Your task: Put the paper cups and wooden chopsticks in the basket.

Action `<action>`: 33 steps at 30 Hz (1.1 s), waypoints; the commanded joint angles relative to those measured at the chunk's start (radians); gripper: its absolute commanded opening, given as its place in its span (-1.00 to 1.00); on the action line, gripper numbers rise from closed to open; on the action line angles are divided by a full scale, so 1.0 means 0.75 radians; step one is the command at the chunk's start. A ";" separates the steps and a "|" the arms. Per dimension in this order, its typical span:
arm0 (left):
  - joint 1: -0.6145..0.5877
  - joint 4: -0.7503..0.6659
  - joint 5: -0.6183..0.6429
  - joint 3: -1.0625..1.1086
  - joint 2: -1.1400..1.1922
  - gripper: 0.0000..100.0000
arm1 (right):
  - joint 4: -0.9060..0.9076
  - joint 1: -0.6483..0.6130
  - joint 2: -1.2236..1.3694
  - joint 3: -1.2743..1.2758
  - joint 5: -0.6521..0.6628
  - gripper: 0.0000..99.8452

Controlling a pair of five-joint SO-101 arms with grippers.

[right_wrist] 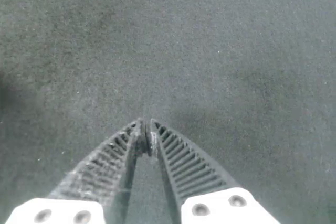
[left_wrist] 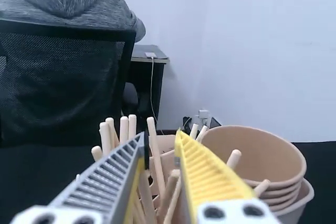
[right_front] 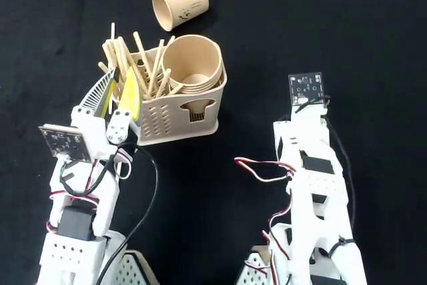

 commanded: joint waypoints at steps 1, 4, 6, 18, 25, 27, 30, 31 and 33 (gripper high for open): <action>-0.095 0.143 0.070 -0.118 0.004 -0.79 | -0.027 -0.012 -0.040 -0.003 0.014 -0.97; -0.269 0.471 0.072 -0.406 0.008 -0.79 | -0.027 -0.012 -0.040 -0.003 0.014 -0.97; -0.404 0.694 0.104 -0.625 0.023 -0.79 | -0.027 -0.012 -0.040 -0.003 0.014 -0.97; -0.713 1.207 -0.002 -1.329 0.841 -0.79 | -0.027 -0.012 -0.040 -0.003 0.014 -0.97; -0.713 1.203 -0.057 -1.627 1.516 -0.79 | -0.027 -0.014 -0.040 -0.003 0.014 -0.97; -0.703 1.207 -0.086 -1.750 1.688 -0.79 | -0.027 -0.014 -0.040 -0.003 0.014 -0.97; -0.672 1.215 -0.104 -1.938 1.921 -0.79 | -0.027 -0.014 -0.040 -0.003 0.014 -0.97; -0.664 1.215 -0.108 -1.994 1.995 -0.79 | -0.027 -0.014 -0.040 -0.003 0.014 -0.97; -0.631 1.215 -0.139 -2.094 2.128 -0.79 | -0.027 -0.014 -0.040 -0.003 0.014 -0.97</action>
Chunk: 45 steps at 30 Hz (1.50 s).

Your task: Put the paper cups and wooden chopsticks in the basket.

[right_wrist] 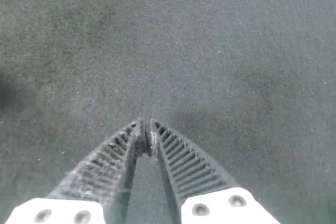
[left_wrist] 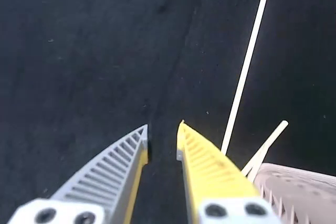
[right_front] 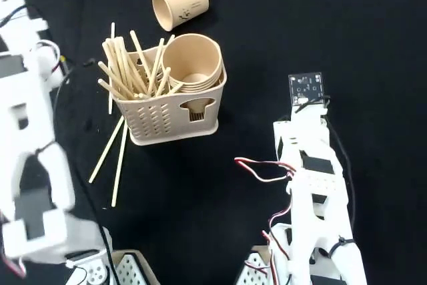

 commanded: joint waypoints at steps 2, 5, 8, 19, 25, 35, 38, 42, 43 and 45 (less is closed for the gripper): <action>0.099 0.002 -0.074 -0.337 0.360 -0.79 | -0.027 -0.014 -0.040 -0.003 0.014 -0.97; 0.169 0.002 -0.100 -0.451 0.522 -0.79 | -0.027 -0.014 -0.040 -0.003 0.014 -0.97; 0.210 0.002 -0.096 -0.570 0.649 -0.79 | -0.027 -0.014 -0.040 -0.003 0.014 -0.97; 0.249 -0.002 -0.098 -0.735 0.929 -0.79 | -0.027 -0.014 -0.040 -0.005 0.014 -0.97; 0.249 0.004 -0.098 -0.799 1.035 -0.79 | -0.027 -0.014 -0.040 -0.005 0.014 -0.97; 0.306 0.031 -0.088 -0.801 0.994 -0.77 | -0.027 -0.014 -0.040 -0.005 0.016 -0.97; 0.296 0.033 -0.037 -0.838 1.009 -0.66 | -0.027 -0.014 -0.040 -0.005 0.016 -0.97; 0.275 0.039 -0.035 -0.840 1.009 -0.62 | -0.027 -0.014 -0.040 -0.005 0.016 -0.97; 0.275 0.039 -0.031 -0.838 1.002 -0.62 | -0.027 -0.014 -0.040 -0.005 0.016 -0.97; 0.273 0.045 -0.029 -0.848 0.996 -0.62 | -0.027 -0.014 -0.040 -0.005 0.016 -0.97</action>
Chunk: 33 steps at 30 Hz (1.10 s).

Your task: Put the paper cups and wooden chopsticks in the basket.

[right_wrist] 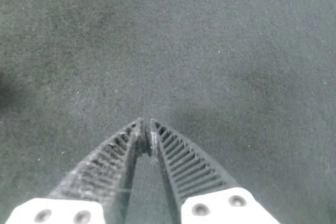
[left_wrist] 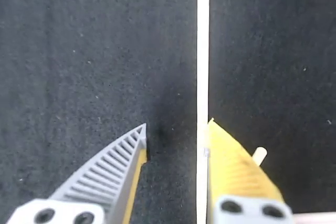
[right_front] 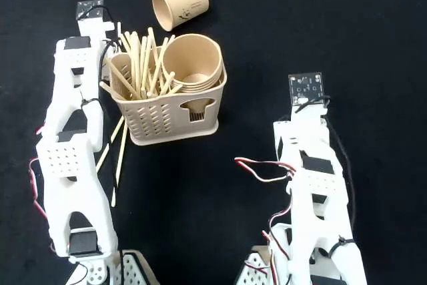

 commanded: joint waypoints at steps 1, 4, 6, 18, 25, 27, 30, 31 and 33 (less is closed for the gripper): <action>-0.005 0.033 0.016 -0.075 -0.059 -0.62 | -0.027 -0.014 -0.040 -0.005 0.016 -0.97; 0.009 0.115 0.016 -0.181 -0.045 -0.62 | -0.027 -0.014 -0.040 -0.005 0.016 -0.97; 0.032 0.125 0.018 -0.206 -0.035 -0.62 | -0.027 -0.014 -0.040 -0.005 0.016 -0.97; -0.085 0.164 0.018 -0.314 0.223 -0.85 | -0.027 -0.012 -0.040 -0.005 0.016 -0.97; -0.099 0.383 0.018 -0.510 0.203 -0.94 | -0.027 -0.012 -0.040 -0.005 0.016 -0.97; -0.095 0.473 0.018 -0.621 0.176 -0.94 | -0.027 -0.012 -0.040 -0.005 0.016 -0.97; -0.079 0.636 0.018 -0.811 0.133 -0.94 | -0.027 -0.012 -0.040 -0.005 0.016 -0.97; -0.075 0.700 0.018 -0.887 0.117 -0.94 | -0.027 -0.012 -0.040 -0.005 0.016 -0.97; -0.073 0.827 0.018 -1.055 0.092 -0.94 | -0.027 -0.012 -0.040 -0.005 0.016 -0.97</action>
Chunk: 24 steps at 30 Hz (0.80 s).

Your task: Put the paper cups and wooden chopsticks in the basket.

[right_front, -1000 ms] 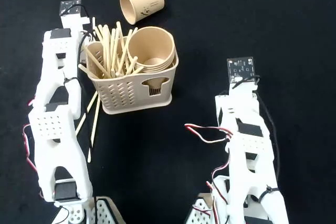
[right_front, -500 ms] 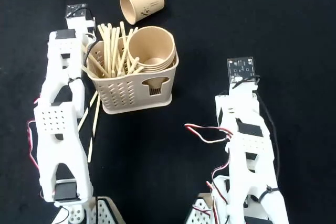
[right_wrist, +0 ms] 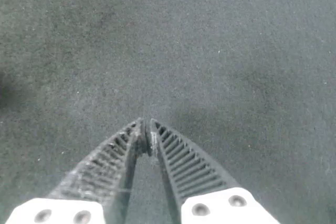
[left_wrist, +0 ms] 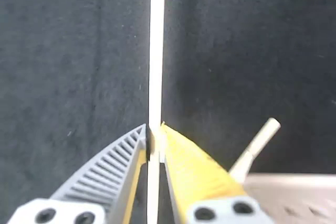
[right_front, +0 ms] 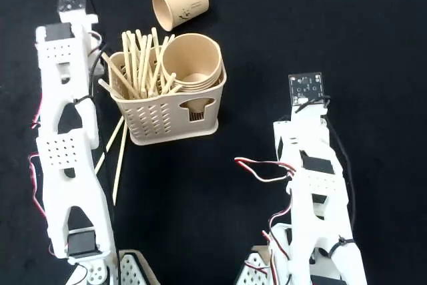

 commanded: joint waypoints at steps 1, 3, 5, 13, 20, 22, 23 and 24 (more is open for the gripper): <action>0.007 0.219 0.008 -0.396 -0.145 -0.94 | -0.027 -0.012 -0.040 -0.005 0.016 -0.97; -0.009 0.217 0.045 -0.447 -0.178 -0.94 | -0.027 -0.014 -0.040 -0.003 0.016 -0.97; -0.028 0.217 0.094 -0.445 -0.237 -0.94 | -0.027 -0.014 -0.040 -0.003 0.016 -0.97; -0.013 0.215 0.209 0.089 -0.753 -0.94 | -0.027 -0.014 -0.040 -0.003 0.016 -0.97; 0.097 0.098 0.217 0.607 -1.424 -0.94 | -0.027 -0.016 -0.040 -0.003 0.016 -0.97; 0.101 -0.006 0.219 0.768 -1.592 -0.94 | -0.027 -0.016 -0.040 -0.003 0.016 -0.97; 0.101 -0.063 0.221 0.854 -1.676 -0.94 | -0.027 -0.016 -0.040 -0.003 0.016 -0.97; 0.103 -0.127 0.221 0.946 -1.759 -0.94 | -0.027 -0.016 -0.040 -0.003 0.016 -0.97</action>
